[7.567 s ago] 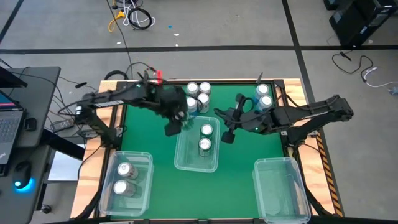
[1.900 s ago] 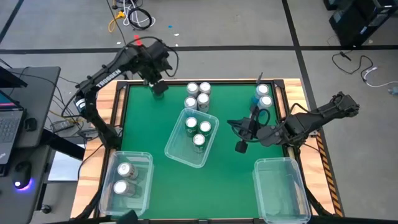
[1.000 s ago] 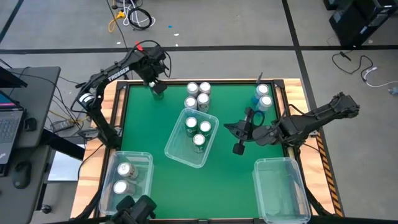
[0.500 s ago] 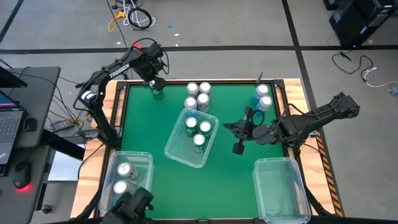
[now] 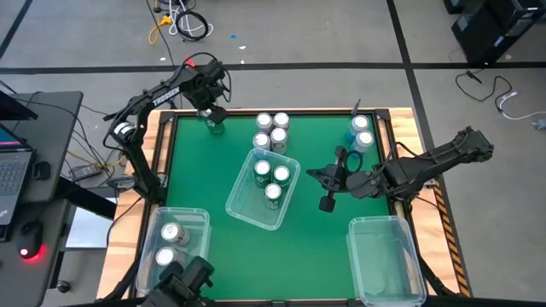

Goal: Sort soda cans
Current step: Put the green soda can into the top transparent bin

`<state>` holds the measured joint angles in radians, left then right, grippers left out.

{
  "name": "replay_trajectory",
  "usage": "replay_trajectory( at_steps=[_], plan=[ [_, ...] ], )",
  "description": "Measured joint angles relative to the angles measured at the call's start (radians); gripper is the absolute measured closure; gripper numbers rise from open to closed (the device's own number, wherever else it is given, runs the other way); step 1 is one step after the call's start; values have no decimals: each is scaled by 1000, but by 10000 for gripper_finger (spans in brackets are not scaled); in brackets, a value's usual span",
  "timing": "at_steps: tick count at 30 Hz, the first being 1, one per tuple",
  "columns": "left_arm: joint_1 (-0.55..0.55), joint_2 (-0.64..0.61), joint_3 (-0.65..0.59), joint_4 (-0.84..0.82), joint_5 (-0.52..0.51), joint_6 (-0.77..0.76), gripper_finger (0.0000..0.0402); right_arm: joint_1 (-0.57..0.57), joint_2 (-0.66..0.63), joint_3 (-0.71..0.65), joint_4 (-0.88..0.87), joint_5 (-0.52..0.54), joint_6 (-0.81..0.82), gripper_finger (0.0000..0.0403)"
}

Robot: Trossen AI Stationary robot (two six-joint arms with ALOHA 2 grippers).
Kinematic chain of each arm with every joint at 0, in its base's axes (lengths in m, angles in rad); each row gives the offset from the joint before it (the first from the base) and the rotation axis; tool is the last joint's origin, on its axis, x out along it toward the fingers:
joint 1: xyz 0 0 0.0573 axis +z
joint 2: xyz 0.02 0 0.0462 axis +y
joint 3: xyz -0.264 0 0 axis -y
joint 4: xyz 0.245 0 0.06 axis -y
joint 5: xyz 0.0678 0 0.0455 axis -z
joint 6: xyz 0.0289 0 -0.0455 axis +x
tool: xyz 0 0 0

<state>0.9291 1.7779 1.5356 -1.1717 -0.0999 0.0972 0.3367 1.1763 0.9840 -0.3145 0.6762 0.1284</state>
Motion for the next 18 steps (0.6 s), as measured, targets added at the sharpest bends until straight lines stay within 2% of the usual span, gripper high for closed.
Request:
replay_trajectory(
  at_steps=[9,18],
  plan=[
    [-9,4,-3,-5,-68,-3,94,0,0,0,0,0,0,403],
    [-39,3,-2,-27,-34,1,93,0,0,0,0,-2,0,403]
  ],
)
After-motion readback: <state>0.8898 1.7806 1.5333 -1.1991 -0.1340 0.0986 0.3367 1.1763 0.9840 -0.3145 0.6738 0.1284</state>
